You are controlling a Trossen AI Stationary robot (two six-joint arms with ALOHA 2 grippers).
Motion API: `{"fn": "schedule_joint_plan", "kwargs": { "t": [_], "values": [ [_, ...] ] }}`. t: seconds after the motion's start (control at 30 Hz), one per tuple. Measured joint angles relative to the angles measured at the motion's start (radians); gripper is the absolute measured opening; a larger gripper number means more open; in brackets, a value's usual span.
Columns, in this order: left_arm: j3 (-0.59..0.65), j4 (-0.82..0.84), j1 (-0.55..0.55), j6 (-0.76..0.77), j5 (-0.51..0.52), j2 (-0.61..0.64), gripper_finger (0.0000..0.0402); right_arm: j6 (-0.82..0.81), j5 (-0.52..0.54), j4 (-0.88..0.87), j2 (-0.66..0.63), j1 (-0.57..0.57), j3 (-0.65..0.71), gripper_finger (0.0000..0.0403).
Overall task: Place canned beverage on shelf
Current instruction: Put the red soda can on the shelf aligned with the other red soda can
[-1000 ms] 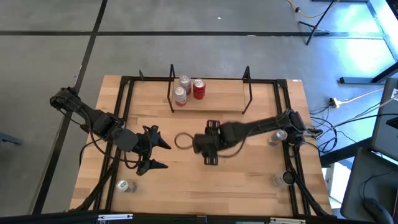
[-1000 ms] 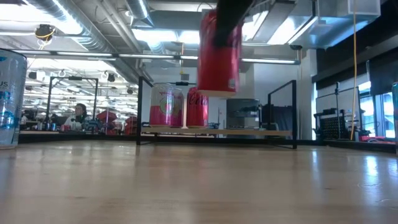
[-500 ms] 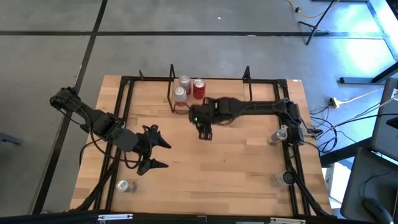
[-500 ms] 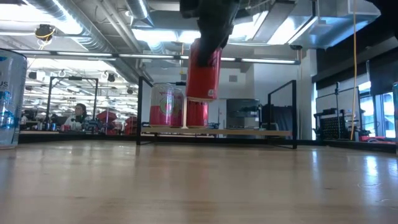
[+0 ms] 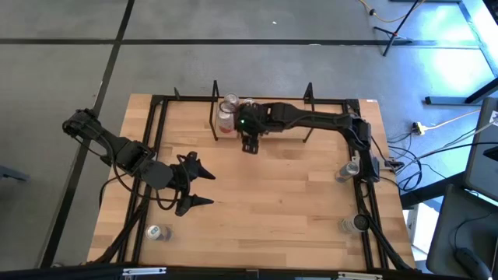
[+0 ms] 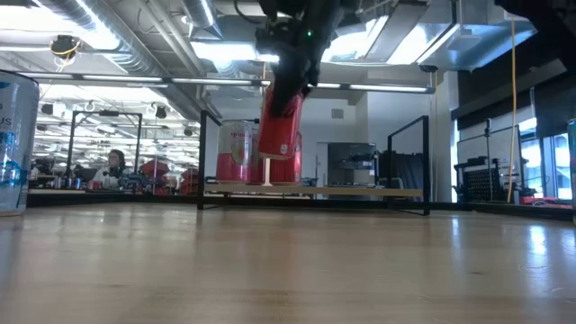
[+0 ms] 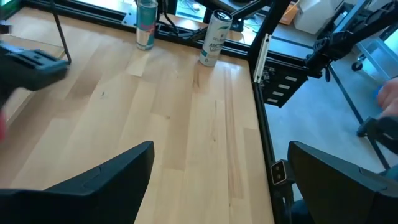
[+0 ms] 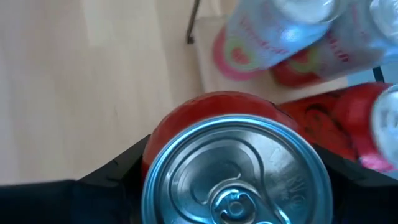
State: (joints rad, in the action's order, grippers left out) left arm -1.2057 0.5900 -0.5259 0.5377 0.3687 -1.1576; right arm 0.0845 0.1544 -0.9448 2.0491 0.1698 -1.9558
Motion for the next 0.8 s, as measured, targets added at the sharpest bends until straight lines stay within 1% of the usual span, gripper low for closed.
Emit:
{"fn": "schedule_joint_plan", "kwargs": {
  "t": [0.07, 0.2, 0.33, 0.4, 0.8],
  "values": [
    [0.000, 0.001, 0.000, 0.000, 0.000, 0.000, 0.0360, 0.000, -0.015, 0.049, 0.000, 0.022, 0.012, 0.0278],
    [0.000, 0.000, 0.000, 0.000, 0.000, 0.000, 0.0360, 0.002, -0.016, 0.042, 0.006, 0.061, 0.014, 0.0279],
    [0.000, 0.000, 0.000, 0.000, 0.011, 0.000, 0.0360, 0.003, -0.059, 0.046, 0.021, 0.096, 0.014, 0.0279],
    [0.000, 0.001, 0.000, 0.000, 0.013, 0.000, 0.0360, 0.003, -0.063, 0.072, 0.029, 0.108, 0.014, 0.0279],
    [0.000, 0.000, 0.000, 0.001, 0.014, 0.000, 0.0360, 0.010, -0.069, 0.063, 0.068, 0.132, 0.014, 0.0282]
  ]
}}
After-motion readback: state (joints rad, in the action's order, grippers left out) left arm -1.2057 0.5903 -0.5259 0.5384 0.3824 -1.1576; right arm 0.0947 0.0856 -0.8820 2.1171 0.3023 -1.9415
